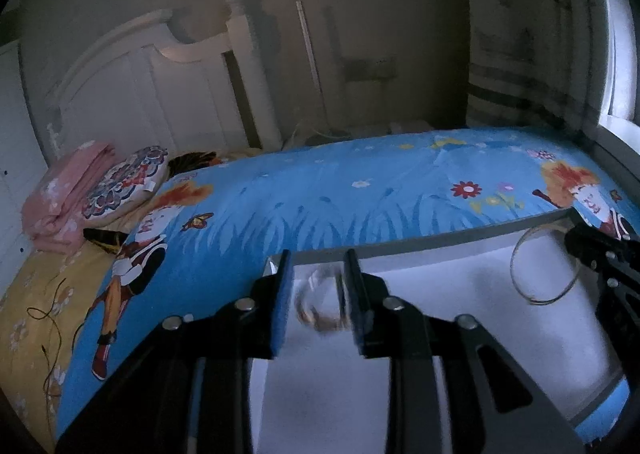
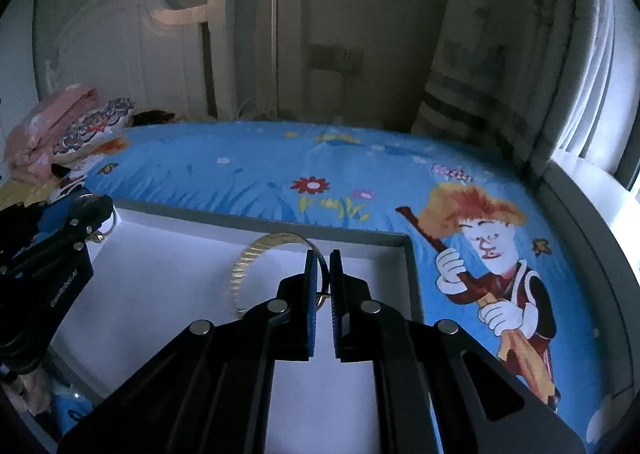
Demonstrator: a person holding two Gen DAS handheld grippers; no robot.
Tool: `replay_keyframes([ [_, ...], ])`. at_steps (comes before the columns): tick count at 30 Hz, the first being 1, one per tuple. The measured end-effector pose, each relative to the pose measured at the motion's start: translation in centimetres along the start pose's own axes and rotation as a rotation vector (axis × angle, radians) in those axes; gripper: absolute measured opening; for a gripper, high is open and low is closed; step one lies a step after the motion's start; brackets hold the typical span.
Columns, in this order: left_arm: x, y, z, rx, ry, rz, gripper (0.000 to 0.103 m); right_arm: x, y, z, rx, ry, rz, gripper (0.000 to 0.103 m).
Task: Organize jewelry
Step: 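Carry bangle and ring into the white tray and open both tools, then lift both tools out of the tray back toward the jewelry pile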
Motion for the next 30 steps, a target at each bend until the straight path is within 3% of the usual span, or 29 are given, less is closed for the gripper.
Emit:
replay_keyframes([
  [1,0.0,0.0,-0.1,-0.001,0.008,-0.001,0.06,0.0,0.0,0.1,-0.002,-0.019,-0.01,0.023],
  [3,0.1,0.0,-0.6,-0.027,0.046,0.007,0.061,-0.1,0.0,-0.3,-0.017,-0.004,-0.001,0.042],
  [4,0.0,0.0,-0.8,-0.037,0.061,0.025,0.061,-0.2,0.0,-0.5,-0.026,-0.004,0.002,0.044],
  [15,0.4,-1.2,-3.6,-0.06,0.045,0.047,0.068,-0.9,-0.8,-3.7,-0.058,0.032,-0.007,0.044],
  [30,0.4,-8.4,-10.6,-0.087,-0.058,0.011,0.077,-1.8,-8.6,-10.1,-0.085,0.079,-0.022,0.051],
])
Point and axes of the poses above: each gripper's, at about its wrist camera, not at the fingertips, and z roughly the way its jaws point, x to its left, y to its top, the point moved 3 cm from there along z, roughly the way its jaws point, and after that the axes turned 11 degrees about z, right-handed, at the moved point
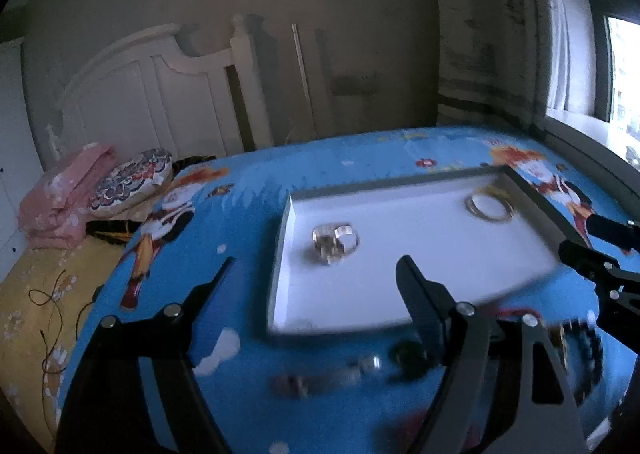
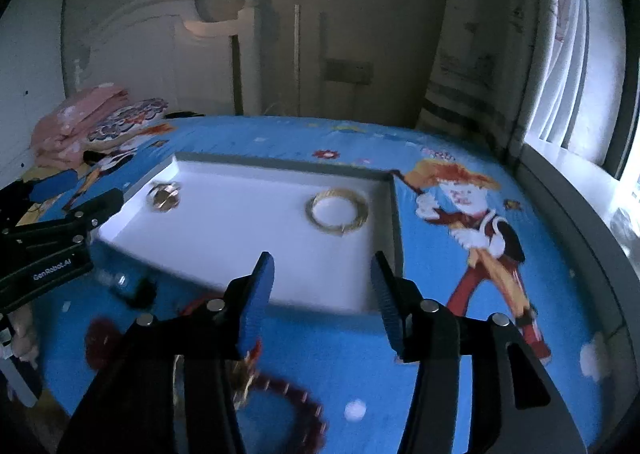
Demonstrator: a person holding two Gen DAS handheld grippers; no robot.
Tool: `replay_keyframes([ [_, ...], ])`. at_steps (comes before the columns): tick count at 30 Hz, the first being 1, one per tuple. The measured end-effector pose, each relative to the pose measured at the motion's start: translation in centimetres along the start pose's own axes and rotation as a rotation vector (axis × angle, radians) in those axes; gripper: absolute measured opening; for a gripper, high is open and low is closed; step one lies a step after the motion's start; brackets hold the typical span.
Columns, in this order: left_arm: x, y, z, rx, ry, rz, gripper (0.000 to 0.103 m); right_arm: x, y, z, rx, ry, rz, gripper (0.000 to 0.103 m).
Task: Organize jewelry
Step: 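Lift both tools out of the tray back toward the jewelry pile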
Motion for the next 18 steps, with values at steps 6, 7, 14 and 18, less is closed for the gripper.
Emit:
replay_keyframes([
  [6,0.2,-3.7,-2.4,-0.012,0.021,-0.05,0.079,0.7,-2.9,-2.6,-0.01,0.046,0.028,0.051],
  [7,0.5,-4.4,-2.6,-0.008,0.029,-0.059,0.079,0.9,-3.3,-3.0,-0.017,0.054,0.024,0.051],
  [14,2.7,-7.8,-3.7,0.018,0.079,-0.047,0.079,4.4,-5.8,-4.7,-0.029,0.139,-0.031,0.057],
  [18,3.3,-9.1,-4.0,0.025,0.069,-0.056,0.079,6.8,-6.9,-4.3,-0.003,0.167,-0.093,0.057],
])
Point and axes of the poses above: each gripper's, at about its wrist camera, not at the fingertips, and z roughly the way its jaws point, x to its left, y to its top, the point moved 3 cm from there along z, roughly the way its jaws point, and after that the axes turned 11 degrees about z, right-handed, at the moved point
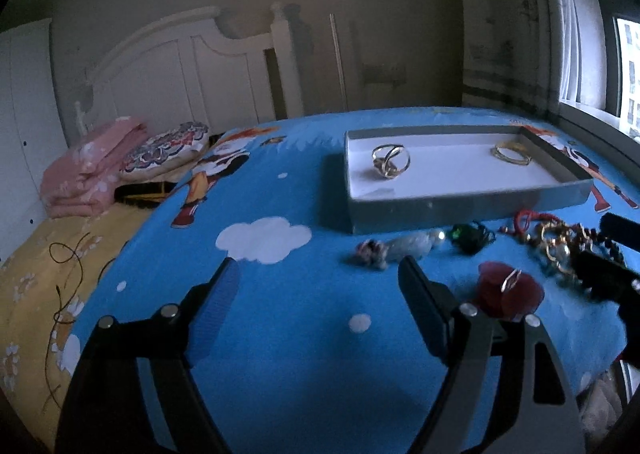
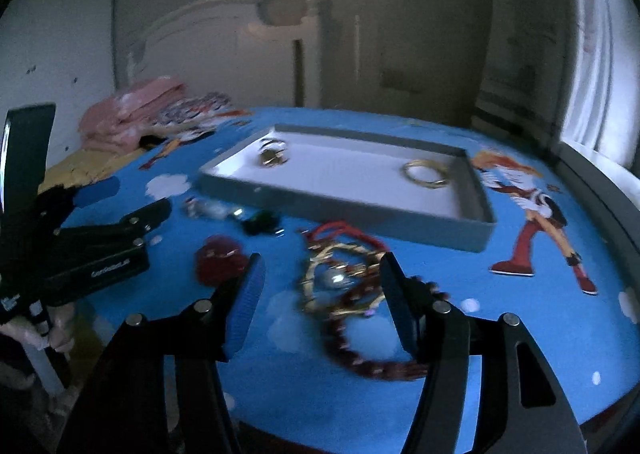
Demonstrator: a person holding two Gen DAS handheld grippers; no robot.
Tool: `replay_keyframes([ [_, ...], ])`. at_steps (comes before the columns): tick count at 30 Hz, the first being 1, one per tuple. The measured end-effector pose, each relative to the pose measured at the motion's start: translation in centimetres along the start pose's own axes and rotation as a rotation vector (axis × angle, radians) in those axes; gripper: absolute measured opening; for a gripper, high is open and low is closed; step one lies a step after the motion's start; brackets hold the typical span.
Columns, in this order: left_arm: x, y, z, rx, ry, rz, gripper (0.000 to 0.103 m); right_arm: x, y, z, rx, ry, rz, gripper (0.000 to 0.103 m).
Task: Organize jewelry
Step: 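Lift both tools out of the tray back toward the jewelry pile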
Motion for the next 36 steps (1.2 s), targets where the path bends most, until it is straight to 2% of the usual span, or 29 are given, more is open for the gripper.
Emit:
replay_keyframes([
  [7,-0.1,-1.3,0.1,0.013,-0.02,-0.004,0.079,1.3,-0.6,0.5,0.017,0.025,-0.043,0.06],
  [18,1.2,-1.6,0.6,0.025,-0.001,-0.043,0.079,4.1,-0.5,2.3,0.035,0.061,-0.109,0.061],
  [27,2.4,-2.4,1.2,0.052,-0.004,-0.081,0.079,4.7,-0.3,4.3,0.08,0.083,-0.097,0.061],
  [36,2.2,-1.7,1.5,0.051,-0.025,-0.067,0.079,5.0,-0.4,4.9,0.095,0.082,-0.104,0.061],
])
Point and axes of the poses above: each gripper's, at about its wrist camera, not at the fingertips, and z roughly the way its jaws point, x to its left, y to its top, the point moved 3 cm from there along z, roughly the way its jaws point, and after that the axes turned 11 degrees about z, right-handed, at the moved point
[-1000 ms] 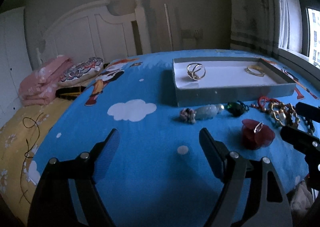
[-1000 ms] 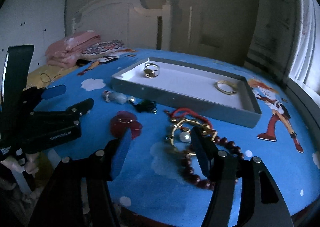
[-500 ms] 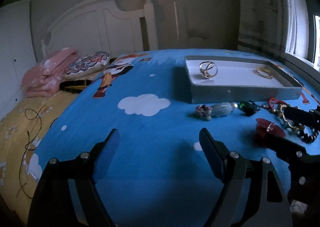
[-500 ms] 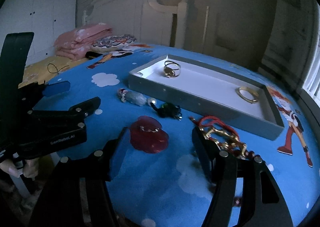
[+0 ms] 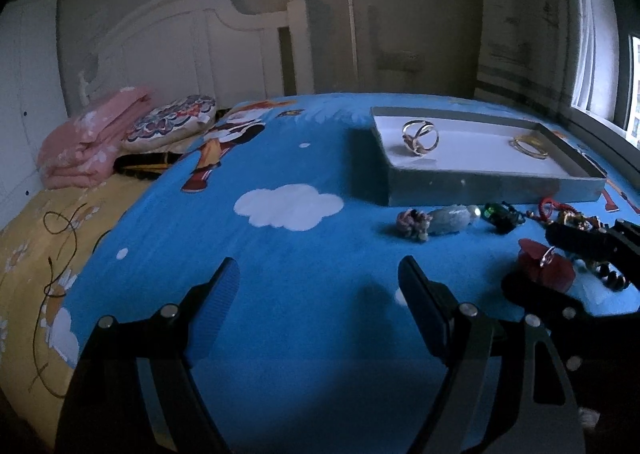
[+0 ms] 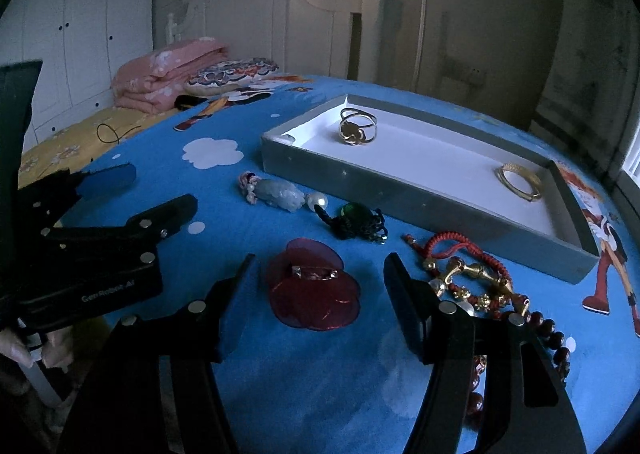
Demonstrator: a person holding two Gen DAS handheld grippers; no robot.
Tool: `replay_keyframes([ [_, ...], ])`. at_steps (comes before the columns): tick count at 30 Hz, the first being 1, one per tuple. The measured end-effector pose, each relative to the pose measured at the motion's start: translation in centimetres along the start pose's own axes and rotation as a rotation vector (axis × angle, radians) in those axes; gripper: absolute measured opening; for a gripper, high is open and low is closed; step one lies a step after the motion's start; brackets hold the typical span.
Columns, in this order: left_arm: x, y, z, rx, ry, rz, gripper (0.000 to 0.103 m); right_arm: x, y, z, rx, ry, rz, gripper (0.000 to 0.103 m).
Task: Organize jewelry
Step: 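Lift both tools out of the tray back toward the jewelry pile, then grasp the red heart-shaped dish with the right tool while the left grasps the crystal pendant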
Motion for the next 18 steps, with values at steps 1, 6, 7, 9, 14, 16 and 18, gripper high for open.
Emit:
replay_keyframes([
  [1,-0.1,0.2,0.0,-0.002,-0.002,0.002,0.079,0.0,-0.1,0.0,0.003,-0.001,-0.003,0.057],
  [6,-0.7,1.0,0.4,-0.001,-0.018,0.003,0.079,-0.9,0.0,-0.7,-0.03,-0.008,0.029,0.039],
  [7,-0.9,1.1,0.6,0.002,-0.028,0.004,0.079,-1.3,0.0,-1.1,-0.048,-0.013,0.038,0.039],
  [9,-1.4,1.3,0.8,0.008,-0.04,0.009,0.079,-1.7,0.1,-1.7,-0.073,-0.025,0.046,0.039],
  [14,-3.0,2.5,1.3,0.002,-0.08,0.039,0.079,-3.2,0.3,-3.4,-0.126,-0.06,0.083,0.039],
  [16,-3.5,3.1,1.7,0.002,-0.104,0.044,0.079,-3.9,0.4,-3.7,-0.132,-0.067,0.101,0.039],
  [18,-3.8,3.5,2.0,0.011,-0.125,0.037,0.079,-4.4,0.4,-3.8,-0.136,-0.08,0.112,0.039],
])
Point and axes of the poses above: each gripper's, at about its wrist camera, not at the fingertips, and z roughly the way its jaws point, x to its left, y to its top, the point moved 3 cm from there along z, roughly the way its jaws point, and after that the axes turned 11 degrees about z, right-handed, at the moved point
